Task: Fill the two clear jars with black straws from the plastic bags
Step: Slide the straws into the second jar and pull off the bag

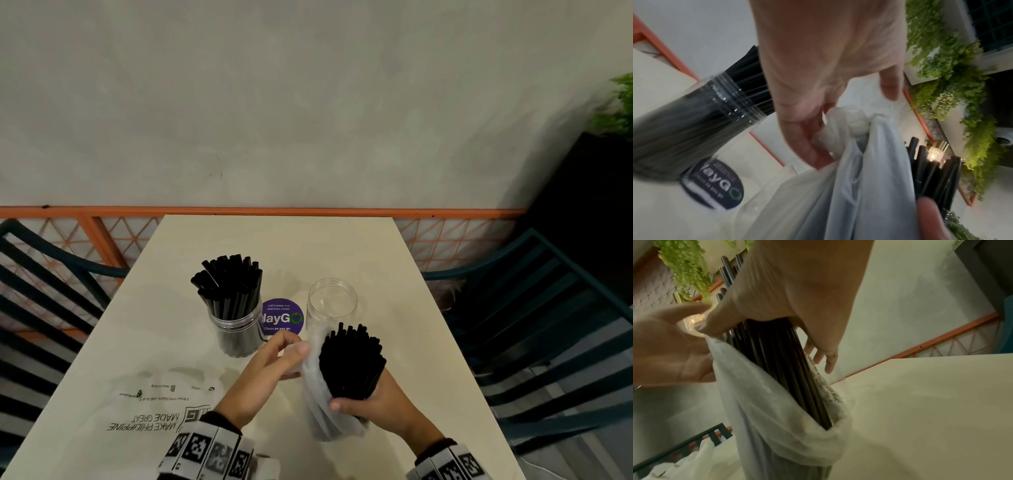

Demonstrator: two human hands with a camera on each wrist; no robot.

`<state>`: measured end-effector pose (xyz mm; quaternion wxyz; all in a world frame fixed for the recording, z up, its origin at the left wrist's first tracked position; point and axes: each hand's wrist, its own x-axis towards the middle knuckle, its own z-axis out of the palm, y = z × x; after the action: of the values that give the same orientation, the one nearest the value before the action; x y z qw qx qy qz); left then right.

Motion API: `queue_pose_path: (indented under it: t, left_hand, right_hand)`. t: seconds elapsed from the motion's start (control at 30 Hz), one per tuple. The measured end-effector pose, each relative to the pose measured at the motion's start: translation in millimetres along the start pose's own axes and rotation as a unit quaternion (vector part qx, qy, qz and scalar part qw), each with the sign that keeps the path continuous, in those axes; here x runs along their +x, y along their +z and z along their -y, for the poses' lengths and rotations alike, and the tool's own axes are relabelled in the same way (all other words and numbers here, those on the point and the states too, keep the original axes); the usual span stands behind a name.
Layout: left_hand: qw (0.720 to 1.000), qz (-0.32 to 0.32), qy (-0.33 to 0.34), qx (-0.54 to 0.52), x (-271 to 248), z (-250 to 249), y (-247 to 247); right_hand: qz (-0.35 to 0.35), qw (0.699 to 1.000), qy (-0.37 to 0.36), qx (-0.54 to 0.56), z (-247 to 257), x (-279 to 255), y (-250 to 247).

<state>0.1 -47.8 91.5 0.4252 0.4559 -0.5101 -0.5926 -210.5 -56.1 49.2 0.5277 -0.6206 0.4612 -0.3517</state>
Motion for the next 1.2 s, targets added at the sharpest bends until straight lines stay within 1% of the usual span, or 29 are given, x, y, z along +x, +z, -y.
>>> queue_pose_path:
  t: [0.03, 0.07, 0.13, 0.17, 0.2, 0.27, 0.37, 0.43, 0.57, 0.63, 0.7, 0.77, 0.87, 0.93, 1.03, 1.13, 1.2]
  left_hand:
    - [0.999, -0.002, 0.011, 0.047, -0.5, -2.4, 0.1]
    - [0.995, -0.020, 0.026, 0.097, -0.8, -3.8, 0.5]
    - [0.986, -0.066, 0.050, 0.147, -0.5, -5.6, 2.1]
    - [0.984, -0.081, 0.048, 0.148, 0.3, -4.5, 1.4]
    - [0.987, -0.097, 0.035, 0.127, 1.7, -1.7, 0.1]
    - [0.990, -0.128, -0.014, 0.058, 2.7, 3.7, -3.5]
    - [0.989, -0.130, -0.063, 0.000, -1.1, 6.6, -5.3]
    - [0.988, -0.131, -0.076, 0.001, -3.1, 6.6, -6.1]
    - [0.979, -0.176, -0.082, 0.061, -1.8, 9.1, -16.0]
    - [0.978, -0.185, -0.090, 0.036, -1.1, 8.1, -20.4]
    - [0.979, -0.170, -0.107, -0.038, -0.2, 7.4, -22.7]
    - [0.975, -0.147, -0.119, -0.116, 2.0, 7.4, -22.6]
    - [0.958, -0.124, -0.126, -0.224, 3.5, 4.5, -17.9]
    - [0.949, -0.122, -0.120, -0.265, 4.6, 3.7, -15.9]
    - [0.950, -0.132, -0.110, -0.261, 3.8, 0.7, -17.8]
    - [0.963, -0.086, -0.078, -0.241, -0.1, 2.2, -24.9]
    - [0.982, -0.051, -0.055, -0.173, -3.7, 5.6, -32.4]
  right_hand:
    - [0.011, 1.000, 0.001, -0.007, 0.6, -0.2, 1.0]
    - [0.022, 1.000, 0.001, -0.014, 0.8, 0.1, 1.8]
    - [0.045, 0.998, 0.003, -0.034, 0.6, -0.1, 2.0]
    - [0.058, 0.997, 0.003, -0.045, 0.8, -0.4, 2.2]
    - [0.074, 0.996, 0.006, -0.055, -0.3, -0.4, 2.5]
    - [0.106, 0.992, 0.008, -0.074, -4.1, -2.1, 4.0]
    - [0.139, 0.984, 0.029, -0.109, -14.3, -4.2, 6.2]
    - [0.145, 0.980, 0.033, -0.133, -17.4, -3.0, 5.6]
    - [0.159, 0.972, 0.056, -0.165, -12.2, 2.5, -4.9]
    - [0.145, 0.970, 0.061, -0.184, -12.4, 2.8, -10.7]
    - [0.136, 0.968, 0.056, -0.202, -12.5, 2.3, -13.4]
    - [0.144, 0.964, 0.060, -0.214, -11.1, 2.0, -12.5]
    - [0.160, 0.959, 0.056, -0.228, -7.7, 3.0, -7.8]
    - [0.159, 0.958, 0.049, -0.232, -7.1, 2.8, -4.4]
    - [0.150, 0.959, 0.044, -0.236, -7.8, 2.2, -4.6]
    - [0.166, 0.962, 0.061, -0.207, -4.3, -0.8, -13.4]
    - [0.166, 0.966, 0.073, -0.183, -6.6, -4.2, -24.3]
